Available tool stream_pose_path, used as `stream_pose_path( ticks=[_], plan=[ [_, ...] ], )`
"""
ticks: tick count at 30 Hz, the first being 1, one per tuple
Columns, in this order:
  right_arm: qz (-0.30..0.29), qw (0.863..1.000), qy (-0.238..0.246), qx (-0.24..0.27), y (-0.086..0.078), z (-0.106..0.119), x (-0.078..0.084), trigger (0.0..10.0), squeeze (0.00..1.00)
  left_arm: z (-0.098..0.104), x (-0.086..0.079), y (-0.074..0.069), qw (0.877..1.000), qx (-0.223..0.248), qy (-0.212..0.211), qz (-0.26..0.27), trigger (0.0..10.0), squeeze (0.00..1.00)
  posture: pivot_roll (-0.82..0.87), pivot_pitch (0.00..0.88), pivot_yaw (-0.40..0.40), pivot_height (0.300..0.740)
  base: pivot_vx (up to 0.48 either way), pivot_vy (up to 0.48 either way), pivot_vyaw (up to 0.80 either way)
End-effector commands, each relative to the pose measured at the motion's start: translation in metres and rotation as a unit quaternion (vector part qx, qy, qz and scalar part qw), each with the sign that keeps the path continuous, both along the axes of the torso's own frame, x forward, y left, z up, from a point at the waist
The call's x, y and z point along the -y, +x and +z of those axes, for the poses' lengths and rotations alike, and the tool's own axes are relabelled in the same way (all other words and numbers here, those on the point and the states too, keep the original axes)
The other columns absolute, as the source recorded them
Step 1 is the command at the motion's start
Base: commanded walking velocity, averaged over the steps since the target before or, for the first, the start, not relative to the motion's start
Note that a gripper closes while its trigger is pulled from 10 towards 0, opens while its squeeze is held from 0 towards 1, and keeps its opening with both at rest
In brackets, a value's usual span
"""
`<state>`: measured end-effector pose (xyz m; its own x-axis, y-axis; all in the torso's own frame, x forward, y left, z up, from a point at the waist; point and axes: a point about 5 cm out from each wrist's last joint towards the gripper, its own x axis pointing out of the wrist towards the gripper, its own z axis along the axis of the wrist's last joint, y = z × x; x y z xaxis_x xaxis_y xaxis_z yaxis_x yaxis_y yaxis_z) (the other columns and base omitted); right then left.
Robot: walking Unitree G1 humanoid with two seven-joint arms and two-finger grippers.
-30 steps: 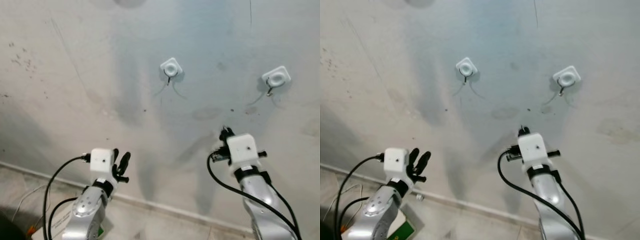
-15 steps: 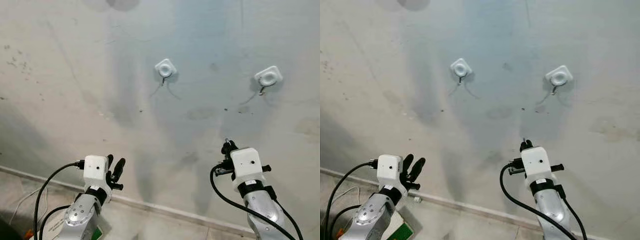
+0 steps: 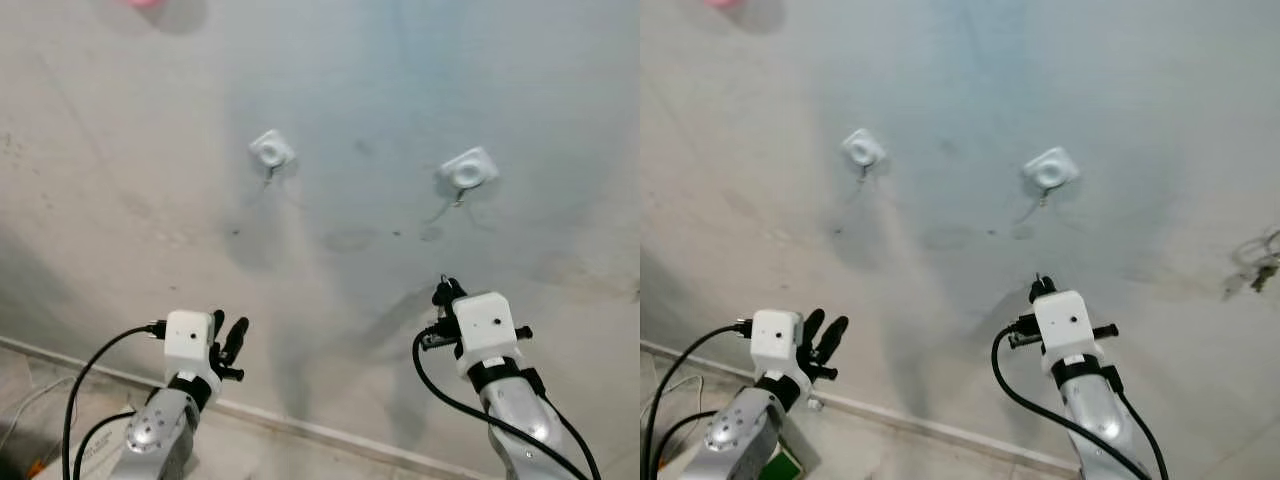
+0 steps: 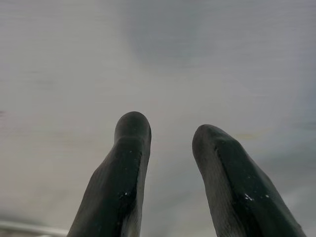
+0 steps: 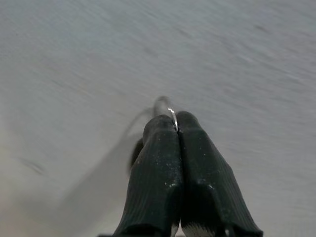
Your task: Hang keys on a hook
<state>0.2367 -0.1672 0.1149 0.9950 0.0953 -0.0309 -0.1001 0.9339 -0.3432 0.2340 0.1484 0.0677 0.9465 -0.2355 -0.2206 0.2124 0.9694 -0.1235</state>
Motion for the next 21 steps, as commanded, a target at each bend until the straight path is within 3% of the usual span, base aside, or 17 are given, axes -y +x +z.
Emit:
stream_pose_path(
  ticks=[1, 16, 21],
  plan=[
    [0.005, 1.0, 0.008, 0.011, 0.0027, 0.0063, -0.0047, 10.0, 0.0, 0.0023, -0.0079, 0.0012, 1.0, 0.002, 0.012, 0.012, 10.0, 0.0, -0.07, 0.0, 0.096, 0.74, 0.0, 0.0, 0.0],
    [0.011, 1.0, 0.004, 0.009, 0.003, 0.006, -0.006, 10.0, 0.0, 0.0019, -0.0061, 0.0031, 1.0, -0.005, 0.01, 0.017, 10.0, 0.0, -0.07, 0.0, 0.092, 0.74, 0.0, 0.0, 0.0],
    [0.016, 1.0, 0.004, 0.008, 0.0037, 0.0054, -0.0077, 10.0, 0.0, 0.0019, -0.0063, 0.0033, 1.0, -0.007, 0.01, 0.018, 10.0, 0.0, -0.06, 0.0, 0.09, 0.74, -0.294, 0.0, 0.0]
  ],
)
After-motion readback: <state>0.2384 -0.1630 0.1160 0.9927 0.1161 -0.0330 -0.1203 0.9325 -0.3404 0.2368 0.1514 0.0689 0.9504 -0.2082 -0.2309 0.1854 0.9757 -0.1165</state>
